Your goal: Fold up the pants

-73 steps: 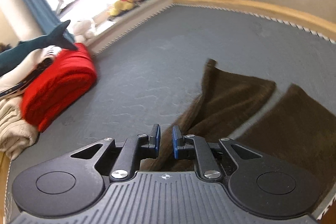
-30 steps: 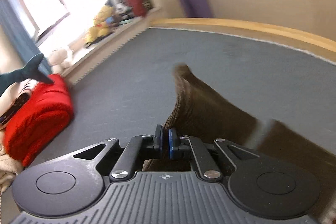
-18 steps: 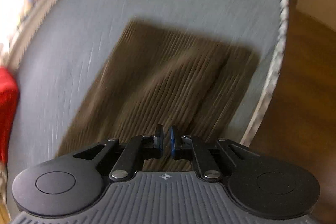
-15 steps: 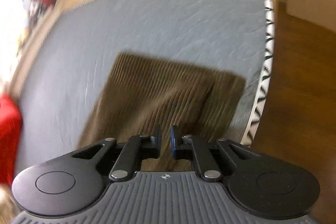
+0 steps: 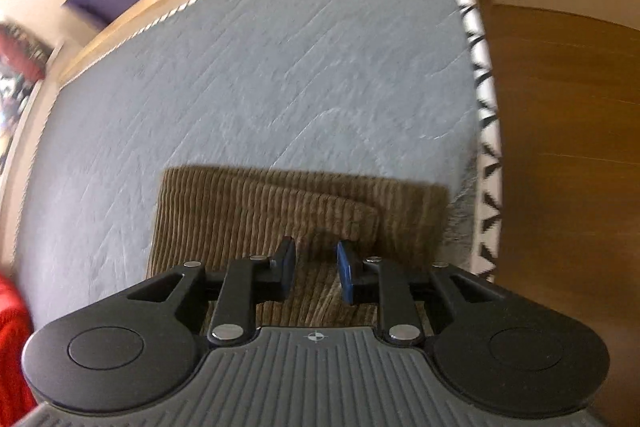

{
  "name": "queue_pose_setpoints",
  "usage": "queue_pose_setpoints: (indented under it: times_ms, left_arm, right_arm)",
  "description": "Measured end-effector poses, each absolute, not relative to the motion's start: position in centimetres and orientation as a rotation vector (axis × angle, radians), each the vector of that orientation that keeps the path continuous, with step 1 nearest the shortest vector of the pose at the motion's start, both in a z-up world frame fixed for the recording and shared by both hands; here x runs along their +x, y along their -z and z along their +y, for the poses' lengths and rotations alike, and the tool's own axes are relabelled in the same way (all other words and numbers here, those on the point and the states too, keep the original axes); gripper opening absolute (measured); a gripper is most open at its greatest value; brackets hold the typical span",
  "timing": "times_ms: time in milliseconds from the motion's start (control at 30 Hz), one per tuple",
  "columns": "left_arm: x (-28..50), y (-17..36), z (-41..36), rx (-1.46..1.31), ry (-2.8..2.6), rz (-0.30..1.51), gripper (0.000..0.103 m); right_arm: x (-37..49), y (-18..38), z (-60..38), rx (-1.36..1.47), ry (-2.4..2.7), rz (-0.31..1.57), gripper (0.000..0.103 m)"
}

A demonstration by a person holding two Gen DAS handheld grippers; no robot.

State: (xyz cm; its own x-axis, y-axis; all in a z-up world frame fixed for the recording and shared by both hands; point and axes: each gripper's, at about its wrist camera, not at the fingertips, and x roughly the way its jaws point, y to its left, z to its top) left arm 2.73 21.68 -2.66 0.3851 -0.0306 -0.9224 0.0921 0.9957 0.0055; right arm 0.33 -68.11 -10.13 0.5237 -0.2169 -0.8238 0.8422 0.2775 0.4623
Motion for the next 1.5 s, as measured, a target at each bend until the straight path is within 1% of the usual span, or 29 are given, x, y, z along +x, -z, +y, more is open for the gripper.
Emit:
queue_pose_setpoints:
  times_ms: [100, 167, 233, 267, 333, 367, 400, 467, 667, 700, 733, 767, 800, 833, 867, 900, 933, 1033, 1100, 1167, 1200, 1267, 1333, 1367, 1400, 1433, 1467, 1500]
  left_arm:
    - [3.1, 2.9, 24.0, -0.026, 0.012, 1.193, 0.06]
    - [3.2, 3.2, 24.8, -0.056, -0.02, 1.218, 0.065]
    - [3.2, 3.6, 25.1, -0.056, -0.028, 1.245, 0.07]
    - [3.3, 3.7, 24.9, -0.046, -0.028, 1.253, 0.07]
    - [3.3, 4.0, 24.6, -0.028, -0.008, 1.265, 0.073]
    - [3.3, 4.2, 24.4, -0.025, 0.009, 1.271, 0.073]
    - [3.4, 4.3, 24.1, -0.019, 0.022, 1.278, 0.073]
    - [3.4, 4.8, 23.5, 0.006, 0.043, 1.29, 0.073]
    - [3.3, 6.3, 21.6, 0.125, 0.067, 1.318, 0.073]
    - [3.2, 6.6, 21.4, 0.136, 0.066, 1.319, 0.072]
    - [3.2, 6.6, 21.4, 0.146, 0.067, 1.319, 0.067]
    - [3.1, 6.6, 21.3, 0.157, 0.066, 1.318, 0.063]
    - [3.1, 6.7, 21.3, 0.166, 0.061, 1.315, 0.049]
    - [3.0, 6.6, 21.5, 0.173, 0.056, 1.309, 0.042]
    - [2.9, 6.4, 21.6, 0.17, 0.061, 1.295, 0.039]
    - [2.8, 6.0, 21.6, 0.168, 0.066, 1.271, 0.031]
    - [2.7, 5.5, 21.5, 0.17, 0.072, 1.235, 0.026]
    - [2.0, 3.2, 22.1, 0.107, 0.083, 1.128, 0.018]
    - [1.1, 2.3, 22.8, 0.07, 0.085, 1.104, 0.018]
    - [0.5, 3.2, 22.4, 0.129, 0.097, 1.165, 0.018]
    - [0.3, 4.0, 21.8, 0.186, 0.102, 1.202, 0.019]
    - [-0.1, 5.9, 20.6, 0.308, 0.122, 1.274, 0.02]
    - [-0.3, 6.3, 20.1, 0.347, 0.133, 1.288, 0.025]
    - [-0.3, 6.1, 20.1, 0.34, 0.136, 1.287, 0.026]
    - [-0.2, 5.8, 20.3, 0.324, 0.13, 1.28, 0.029]
    - [-0.1, 5.2, 20.5, 0.302, 0.115, 1.261, 0.035]
    - [0.0, 4.7, 20.7, 0.291, 0.101, 1.23, 0.038]
    - [0.0, 3.8, 20.8, 0.291, 0.085, 1.18, 0.045]
  right_arm:
    - [0.1, 8.9, -67.9, 0.964, 0.85, 0.71, 0.025]
    - [-0.3, 8.7, -68.0, 0.928, 0.881, 0.713, 0.026]
    - [-0.9, 9.3, -68.7, 0.939, 0.86, 0.716, 0.026]
    - [-0.9, 9.6, -68.9, 0.947, 0.839, 0.724, 0.026]
    - [-1.1, 10.0, -69.2, 0.958, 0.818, 0.735, 0.03]
    - [-0.9, 10.4, -69.3, 0.96, 0.793, 0.744, 0.033]
    - [-0.7, 10.7, -69.3, 0.956, 0.778, 0.762, 0.034]
    - [-0.6, 11.3, -69.4, 0.951, 0.786, 0.787, 0.034]
    - [0.0, 11.3, -69.5, 0.924, 0.762, 0.744, 0.034]
    - [0.3, 11.1, -69.3, 0.906, 0.755, 0.74, 0.032]
    - [0.5, 11.0, -69.2, 0.887, 0.745, 0.736, 0.029]
    - [0.8, 10.9, -68.9, 0.859, 0.731, 0.733, 0.017]
    - [1.1, 10.7, -68.6, 0.83, 0.719, 0.737, 0.013]
    - [1.3, 10.5, -68.3, 0.797, 0.713, 0.741, 0.012]
    - [1.4, 10.3, -68.2, 0.78, 0.716, 0.734, 0.011]
    - [1.3, 9.9, -68.1, 0.774, 0.717, 0.716, 0.01]
    - [1.1, 9.1, -67.9, 0.77, 0.714, 0.677, 0.009]
    - [-0.4, 5.6, -67.4, 0.768, 0.722, 0.519, 0.008]
    - [-2.1, 3.5, -67.1, 0.79, 0.738, 0.413, 0.008]
    - [-3.4, 2.8, -67.5, 0.774, 0.82, 0.392, 0.008]
    - [-3.7, 3.2, -67.9, 0.766, 0.876, 0.438, 0.008]
    - [-3.6, 5.7, -69.1, 0.795, 0.934, 0.599, 0.009]
    - [-3.1, 8.9, -70.2, 0.84, 0.919, 0.774, 0.01]
    - [-3.0, 9.8, -70.5, 0.858, 0.899, 0.812, 0.011]
    - [-3.0, 10.1, -70.7, 0.852, 0.899, 0.825, 0.015]
    - [-3.0, 10.1, -70.9, 0.837, 0.898, 0.827, 0.016]
    - [-3.0, 9.9, -70.9, 0.83, 0.898, 0.816, 0.016]
    - [-3.1, 9.5, -70.9, 0.825, 0.904, 0.797, 0.016]
